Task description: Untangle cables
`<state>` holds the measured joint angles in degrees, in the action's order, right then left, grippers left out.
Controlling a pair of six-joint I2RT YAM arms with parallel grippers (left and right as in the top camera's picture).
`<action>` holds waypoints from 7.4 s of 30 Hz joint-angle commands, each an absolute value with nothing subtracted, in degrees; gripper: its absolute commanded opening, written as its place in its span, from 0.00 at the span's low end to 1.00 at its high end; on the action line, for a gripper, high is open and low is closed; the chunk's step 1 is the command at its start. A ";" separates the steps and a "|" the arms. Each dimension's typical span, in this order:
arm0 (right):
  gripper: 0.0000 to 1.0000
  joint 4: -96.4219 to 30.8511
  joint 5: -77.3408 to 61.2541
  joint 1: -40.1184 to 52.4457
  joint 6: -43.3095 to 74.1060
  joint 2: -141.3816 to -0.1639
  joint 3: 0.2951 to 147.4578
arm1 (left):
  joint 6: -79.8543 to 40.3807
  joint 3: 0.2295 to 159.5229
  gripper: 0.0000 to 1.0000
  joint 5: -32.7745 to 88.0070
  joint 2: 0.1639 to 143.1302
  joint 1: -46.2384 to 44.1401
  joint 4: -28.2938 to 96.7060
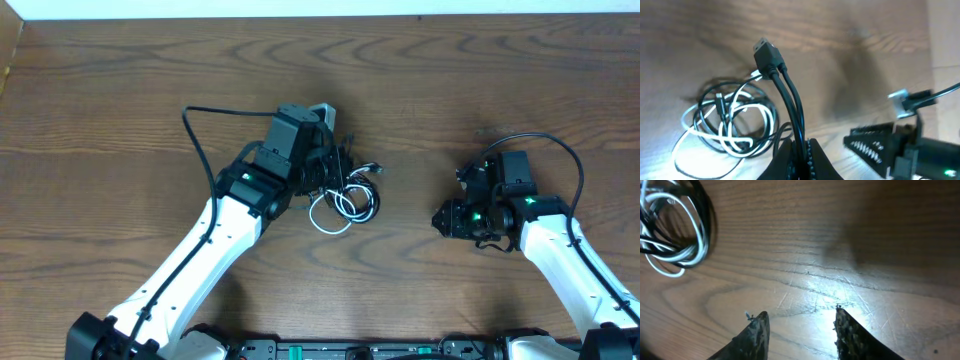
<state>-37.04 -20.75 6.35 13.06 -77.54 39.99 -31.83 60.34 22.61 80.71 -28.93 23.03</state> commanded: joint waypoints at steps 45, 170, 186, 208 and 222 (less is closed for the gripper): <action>0.99 -36.01 -21.12 6.48 13.23 -77.82 39.94 | -31.62 59.35 0.59 9.32 81.34 -32.86 40.05; 0.41 -22.76 -43.59 7.33 32.77 -77.82 39.94 | -39.75 59.20 0.08 8.51 83.48 -42.72 23.81; 0.26 -22.09 -41.21 11.31 33.85 -77.82 39.94 | -39.79 59.20 0.08 12.03 83.48 -42.78 22.59; 0.01 -21.21 -34.68 13.30 33.34 -77.80 39.94 | -39.53 59.18 0.16 10.92 83.64 -42.85 24.36; 0.01 -11.14 -49.32 13.41 33.39 -77.80 39.94 | -38.81 59.18 0.22 11.55 84.01 -42.83 23.64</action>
